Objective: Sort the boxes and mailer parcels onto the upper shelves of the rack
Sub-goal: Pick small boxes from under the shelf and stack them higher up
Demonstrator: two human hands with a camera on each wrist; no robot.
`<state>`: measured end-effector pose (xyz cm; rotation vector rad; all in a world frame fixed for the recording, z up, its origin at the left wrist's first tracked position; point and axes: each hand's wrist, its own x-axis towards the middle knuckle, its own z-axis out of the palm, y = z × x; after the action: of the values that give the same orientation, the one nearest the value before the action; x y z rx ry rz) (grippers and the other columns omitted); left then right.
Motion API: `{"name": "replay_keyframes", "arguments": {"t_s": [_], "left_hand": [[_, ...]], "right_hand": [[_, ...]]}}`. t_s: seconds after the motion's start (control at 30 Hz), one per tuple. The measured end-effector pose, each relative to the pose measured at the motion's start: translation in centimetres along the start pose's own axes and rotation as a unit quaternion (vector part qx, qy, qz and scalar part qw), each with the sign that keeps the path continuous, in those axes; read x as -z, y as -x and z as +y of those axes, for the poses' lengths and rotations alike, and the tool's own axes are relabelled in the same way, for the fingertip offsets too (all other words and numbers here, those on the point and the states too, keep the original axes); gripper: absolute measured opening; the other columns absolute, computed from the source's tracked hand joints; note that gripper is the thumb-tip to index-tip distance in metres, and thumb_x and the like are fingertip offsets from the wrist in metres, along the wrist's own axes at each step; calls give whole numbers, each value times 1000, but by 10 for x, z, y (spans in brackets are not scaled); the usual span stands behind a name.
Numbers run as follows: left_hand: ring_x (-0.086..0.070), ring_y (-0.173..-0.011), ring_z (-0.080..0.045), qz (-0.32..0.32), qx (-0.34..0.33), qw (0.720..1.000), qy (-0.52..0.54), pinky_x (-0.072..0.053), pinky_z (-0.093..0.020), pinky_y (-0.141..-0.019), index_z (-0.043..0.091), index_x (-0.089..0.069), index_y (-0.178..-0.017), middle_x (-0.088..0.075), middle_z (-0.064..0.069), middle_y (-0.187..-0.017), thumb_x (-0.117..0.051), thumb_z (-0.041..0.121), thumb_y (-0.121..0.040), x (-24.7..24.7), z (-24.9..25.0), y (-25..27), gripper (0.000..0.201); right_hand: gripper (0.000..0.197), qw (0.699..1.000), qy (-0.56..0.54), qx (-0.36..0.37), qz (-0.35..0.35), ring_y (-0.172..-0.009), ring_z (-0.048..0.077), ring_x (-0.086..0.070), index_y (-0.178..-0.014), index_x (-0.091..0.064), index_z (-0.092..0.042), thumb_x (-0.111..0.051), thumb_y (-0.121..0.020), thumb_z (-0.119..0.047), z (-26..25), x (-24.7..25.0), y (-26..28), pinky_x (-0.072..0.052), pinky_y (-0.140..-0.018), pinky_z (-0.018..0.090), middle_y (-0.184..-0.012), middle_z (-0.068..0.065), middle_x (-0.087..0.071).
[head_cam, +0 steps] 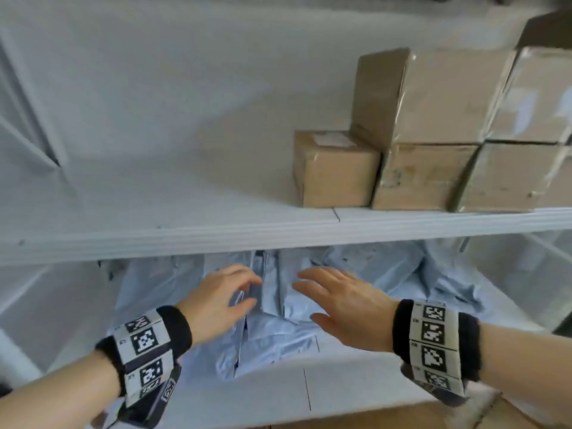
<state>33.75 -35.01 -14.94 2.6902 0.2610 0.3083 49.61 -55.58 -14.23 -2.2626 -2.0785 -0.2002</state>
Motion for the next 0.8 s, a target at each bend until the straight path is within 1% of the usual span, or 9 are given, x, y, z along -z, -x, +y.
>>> {"name": "replay_keyframes", "arguments": {"t_s": [0.1,0.27,0.33,0.43,0.5,0.6,0.67,0.73,0.8], "left_hand": [[-54,-100,0,35,-35,999,-14,-31,-1,-81,24,-62,-116,-53,15,-112,-61,19,-90,47,12,-15,26],[-54,-98,2,72,-82,993,-36,-31,1,-77,25,-58,-121,-54,14,-117,-61,23,-90,89,28,-45,32],[-52,-101,1,75,-89,992,-46,-33,-4,-79,26,-52,-130,-51,13,-123,-58,25,-92,96,35,-60,39],[-49,-117,-9,77,-105,989,-63,-35,-19,-95,27,-39,-143,-41,9,-137,-56,24,-92,100,49,-86,53],[-42,-128,-14,86,-123,986,-73,-31,-23,-104,27,-33,-146,-33,7,-146,-56,19,-92,99,58,-106,60],[-30,-138,-14,99,-146,980,-90,-22,-22,-108,27,-26,-150,-18,8,-157,-54,15,-93,93,68,-135,65],[-22,-142,-15,98,-152,978,-105,-15,-20,-109,26,-22,-152,-11,8,-160,-53,14,-94,88,70,-154,66],[-18,-144,-19,93,-146,973,-154,-17,-31,-117,28,-16,-153,-9,9,-160,-51,19,-96,85,67,-169,67],[-17,-145,-19,89,-139,968,-191,-20,-38,-118,30,-13,-153,-12,8,-160,-49,23,-96,86,59,-179,67]], "right_hand": [[54,998,34,-30,52,-139,22,-32,-146,-35,-19,-51,-96,-31,4,51,-7,-29,-111,33,-153,3,-30],[52,986,53,-101,121,-132,23,-38,-143,-38,-19,-51,-95,-32,18,116,-10,-34,-109,34,-150,2,-32],[51,981,60,-130,134,-134,23,-37,-142,-39,-18,-51,-96,-33,25,132,-13,-35,-108,37,-151,3,-31],[48,973,70,-176,129,-135,25,-35,-140,-40,-18,-51,-96,-33,37,145,-19,-36,-108,37,-150,3,-30],[46,969,76,-199,122,-133,27,-37,-138,-42,-16,-51,-96,-32,47,148,-24,-37,-107,37,-149,5,-30],[46,965,70,-224,118,-133,31,-36,-136,-44,-12,-52,-95,-31,61,148,-35,-36,-108,38,-148,8,-29],[47,963,65,-231,119,-136,31,-33,-136,-44,-10,-52,-95,-31,72,146,-42,-33,-111,38,-150,9,-28],[49,963,57,-233,121,-141,30,-27,-138,-42,-9,-52,-95,-31,81,142,-49,-30,-114,38,-153,10,-25],[51,964,41,-234,118,-144,30,-21,-140,-41,-8,-51,-96,-32,90,139,-56,-26,-116,38,-155,12,-21]]}}
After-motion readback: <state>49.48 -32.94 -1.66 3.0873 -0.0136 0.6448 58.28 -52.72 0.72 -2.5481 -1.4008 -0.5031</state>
